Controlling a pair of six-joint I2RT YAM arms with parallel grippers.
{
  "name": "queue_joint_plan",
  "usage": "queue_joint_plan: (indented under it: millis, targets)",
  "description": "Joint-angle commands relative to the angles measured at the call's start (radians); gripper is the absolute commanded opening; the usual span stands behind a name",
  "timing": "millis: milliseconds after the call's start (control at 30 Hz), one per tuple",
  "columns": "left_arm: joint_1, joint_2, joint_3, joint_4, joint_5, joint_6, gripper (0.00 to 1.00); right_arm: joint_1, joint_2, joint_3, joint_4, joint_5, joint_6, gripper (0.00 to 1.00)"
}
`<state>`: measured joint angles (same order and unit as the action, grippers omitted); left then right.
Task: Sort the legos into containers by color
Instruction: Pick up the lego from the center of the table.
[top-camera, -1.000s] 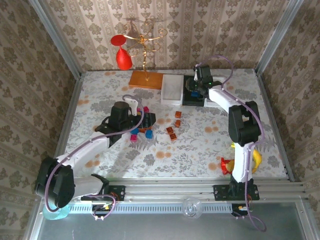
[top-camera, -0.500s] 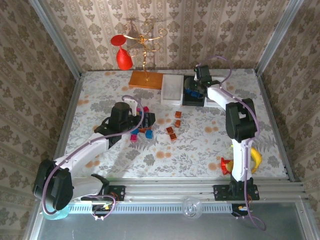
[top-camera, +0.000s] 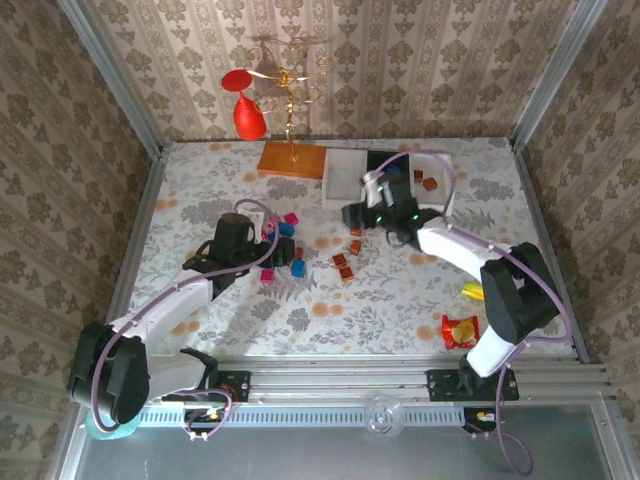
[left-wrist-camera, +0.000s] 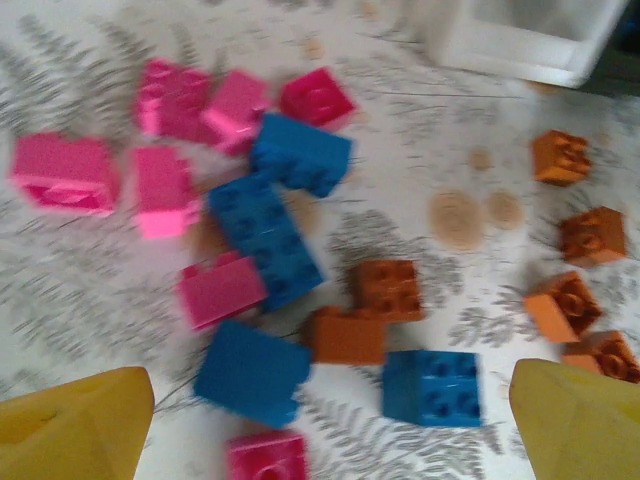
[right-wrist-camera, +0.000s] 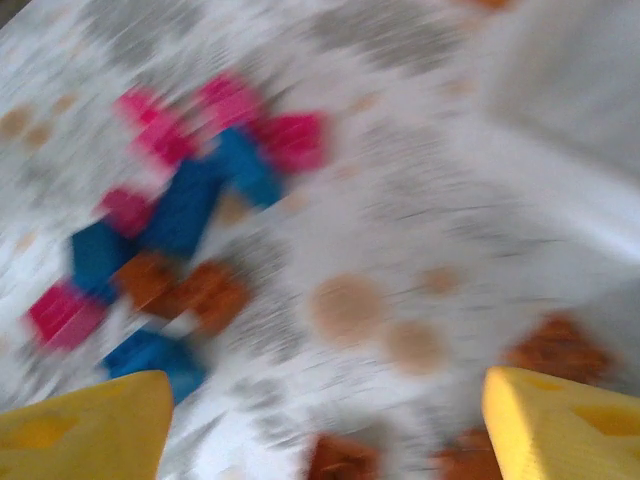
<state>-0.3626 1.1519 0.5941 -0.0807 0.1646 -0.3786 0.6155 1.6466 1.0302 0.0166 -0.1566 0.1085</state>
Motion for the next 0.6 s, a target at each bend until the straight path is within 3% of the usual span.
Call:
queue_joint_plan:
  millis: [0,100,200,367,567]
  targets:
    - [0.078,-0.062,-0.052,0.031,0.055,-0.056,0.93,0.043,0.021,-0.015,0.022,-0.076,-0.121,0.88]
    - [0.127,-0.11,-0.09,0.049,0.063,-0.074,0.94,0.086,0.099,0.018,0.026,-0.127,-0.145,0.96]
    - [0.171,-0.138,-0.096,0.034,0.098,-0.085,0.94,0.111,0.189,0.075,0.019,-0.133,-0.163,0.96]
    - [0.197,-0.16,-0.1,0.019,0.125,-0.09,0.95,0.131,0.313,0.177,-0.016,-0.14,-0.196,0.85]
    - [0.203,-0.167,-0.1,0.018,0.124,-0.087,0.95,0.148,0.387,0.254,-0.059,-0.148,-0.238,0.6]
